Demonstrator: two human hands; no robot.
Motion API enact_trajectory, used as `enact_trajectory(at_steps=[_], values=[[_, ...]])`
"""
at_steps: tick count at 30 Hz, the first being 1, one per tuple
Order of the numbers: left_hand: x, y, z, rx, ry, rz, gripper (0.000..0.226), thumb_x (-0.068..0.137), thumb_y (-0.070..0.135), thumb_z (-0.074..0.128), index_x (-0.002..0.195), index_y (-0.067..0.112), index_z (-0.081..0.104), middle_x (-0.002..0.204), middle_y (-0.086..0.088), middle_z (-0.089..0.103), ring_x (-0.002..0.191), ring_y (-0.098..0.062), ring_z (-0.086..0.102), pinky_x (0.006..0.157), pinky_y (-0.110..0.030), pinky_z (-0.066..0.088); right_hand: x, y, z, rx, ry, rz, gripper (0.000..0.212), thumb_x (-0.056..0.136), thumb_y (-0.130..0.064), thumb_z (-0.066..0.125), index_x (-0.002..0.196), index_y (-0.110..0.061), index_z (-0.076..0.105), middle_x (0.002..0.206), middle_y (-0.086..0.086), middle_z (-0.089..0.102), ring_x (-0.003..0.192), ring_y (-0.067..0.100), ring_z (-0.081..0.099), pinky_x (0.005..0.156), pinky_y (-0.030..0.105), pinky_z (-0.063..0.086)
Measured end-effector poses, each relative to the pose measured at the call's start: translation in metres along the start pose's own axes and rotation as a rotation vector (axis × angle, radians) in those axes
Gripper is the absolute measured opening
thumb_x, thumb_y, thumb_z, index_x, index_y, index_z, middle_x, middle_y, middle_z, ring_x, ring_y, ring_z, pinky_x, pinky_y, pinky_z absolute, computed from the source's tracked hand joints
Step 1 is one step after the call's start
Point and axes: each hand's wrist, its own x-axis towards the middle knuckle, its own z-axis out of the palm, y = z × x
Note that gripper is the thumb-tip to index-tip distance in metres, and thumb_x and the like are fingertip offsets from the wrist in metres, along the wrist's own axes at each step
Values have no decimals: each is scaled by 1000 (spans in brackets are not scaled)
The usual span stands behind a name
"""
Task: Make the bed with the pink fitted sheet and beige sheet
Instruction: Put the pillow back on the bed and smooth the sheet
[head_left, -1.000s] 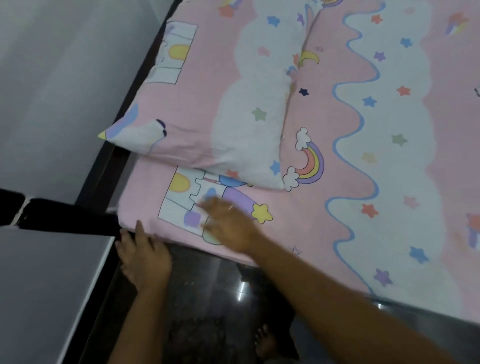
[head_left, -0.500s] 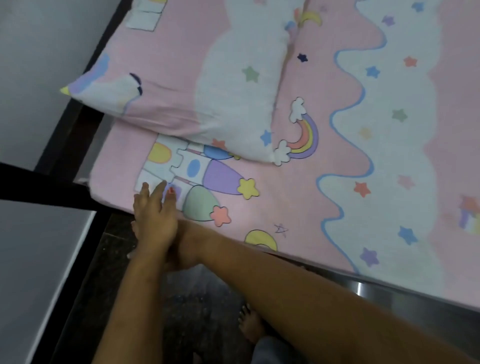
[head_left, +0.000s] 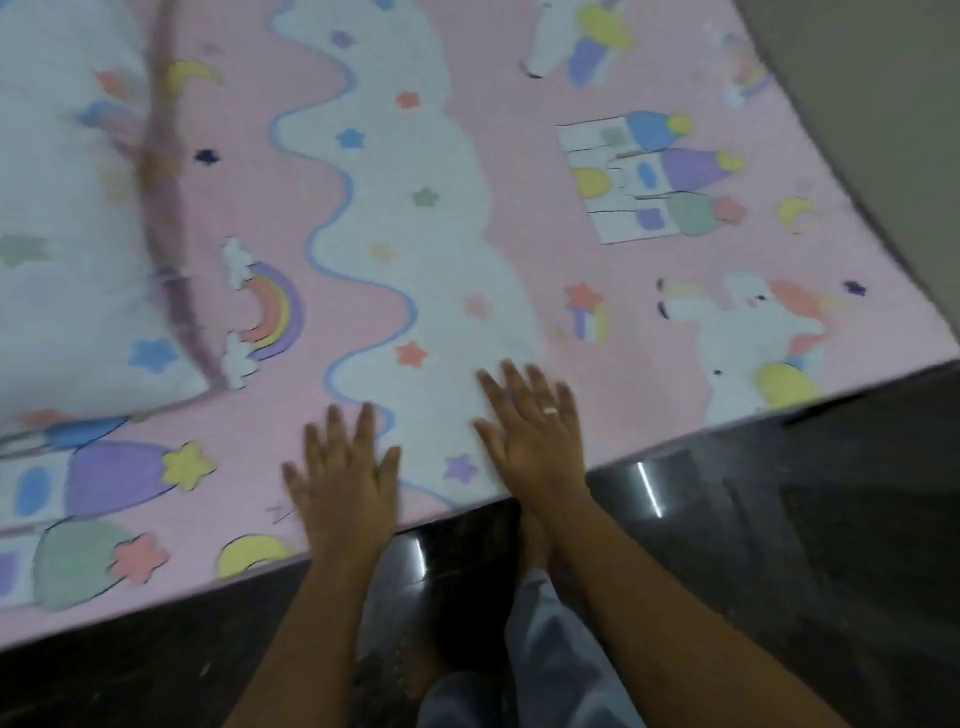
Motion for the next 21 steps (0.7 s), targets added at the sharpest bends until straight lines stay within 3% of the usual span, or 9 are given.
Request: enact_trajectory(at_steps=[3,6,8,11,14,16,19,21], values=[[-12,8,6,-16,38,-84,63,90,47,29,142,13,42,149,-23,32,135,-49,27,99,-70,22,-58,73,-17,-13,7,316,61,93,-61,25,149,-39,23,156,-9,23,145,24,20,114,51,14],[-7,42,0,-62,78,-179,54,95,26,49,144,7,36,153,-23,22,139,-46,16,103,-69,18,-73,108,-30,28,39,653,68,91,-60,15,151,-28,16,158,4,20,145,34,17,114,56,10],[2,77,1,-40,116,-33,54,95,25,51,145,8,36,154,-19,23,141,-41,18,103,-68,19,-45,114,-45,77,96,745,70,92,-57,13,152,-21,16,159,10,17,146,33,14,115,54,9],[29,141,10,17,122,202,56,97,29,44,149,18,26,158,-7,14,146,-28,8,109,-62,12,26,106,-58,79,96,552,62,98,-52,20,153,-25,11,161,4,5,148,26,4,116,49,4],[56,202,14,43,121,311,56,100,37,31,151,24,14,160,0,2,147,-20,-5,114,-55,2,83,100,-57,20,93,251,59,97,-52,17,152,-29,17,160,2,12,148,25,8,116,49,5],[71,230,19,59,85,356,54,101,39,26,151,27,10,160,2,1,147,-19,-7,114,-54,0,98,123,-51,-4,3,158,56,99,-51,20,152,-32,15,161,-1,10,148,23,5,118,50,4],[78,245,40,134,-19,379,56,100,46,21,151,28,10,160,1,4,147,-22,-1,113,-56,7,88,174,-48,50,31,243,57,98,-54,23,151,-33,21,159,-2,18,147,25,11,117,48,4],[66,248,52,179,-22,369,61,95,52,15,150,25,22,158,-5,16,145,-29,13,109,-61,16,61,203,-50,29,83,367,59,96,-56,23,150,-34,24,158,-3,22,147,27,14,116,50,3]])
